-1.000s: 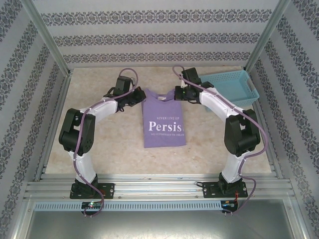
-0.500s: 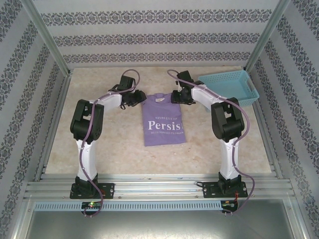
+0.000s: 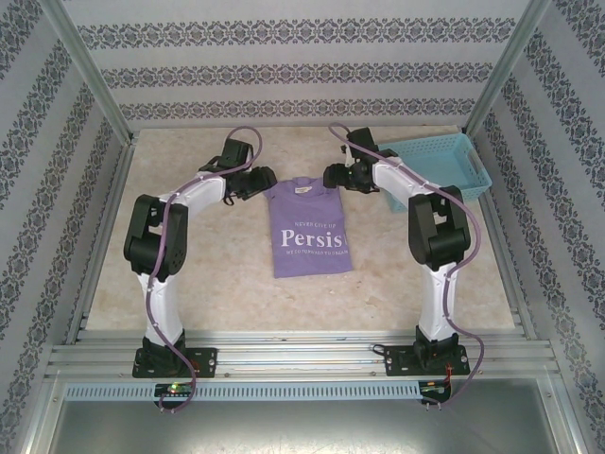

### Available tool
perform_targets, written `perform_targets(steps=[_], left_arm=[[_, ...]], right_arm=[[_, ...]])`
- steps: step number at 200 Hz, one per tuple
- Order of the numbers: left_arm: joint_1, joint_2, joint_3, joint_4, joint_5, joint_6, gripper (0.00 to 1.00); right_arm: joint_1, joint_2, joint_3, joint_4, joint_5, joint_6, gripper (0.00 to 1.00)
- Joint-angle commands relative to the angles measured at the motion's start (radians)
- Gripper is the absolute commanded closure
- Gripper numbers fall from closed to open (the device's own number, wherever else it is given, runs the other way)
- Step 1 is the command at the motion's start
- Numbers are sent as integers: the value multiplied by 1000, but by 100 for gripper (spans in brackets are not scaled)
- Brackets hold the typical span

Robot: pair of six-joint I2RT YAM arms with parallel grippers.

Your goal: Fold the inside-out t-shirt

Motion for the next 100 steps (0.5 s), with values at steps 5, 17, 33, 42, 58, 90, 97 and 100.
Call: perform_targets(steps=[5,17,33,42,58,90,97,100], left_arm=[[-8,90,58,-36,-1,22,37],[-13,120,85,-64,-29,21,34],[-21,154,114,-81,-53,14,33],[-27,169,118,-67,-50,8,33],[-42,201,143,-53,-39,-2,33],[-86,280,213,-40,-15,-17,40],[-95,294,223,-40,-16,-22,40],[-98,299,226,-40,-17,-24,41]], right_arm=[[1,74,55,-29,-47,19,19],[1,96,70,-32,-50,27,16],[0,129,94,-43,-46,37,15],[3,149,110,-52,-51,43,15],[15,181,135,-61,-71,51,15],[54,225,159,-58,-81,83,22],[61,229,157,-52,-77,94,23],[63,230,156,-47,-78,98,24]])
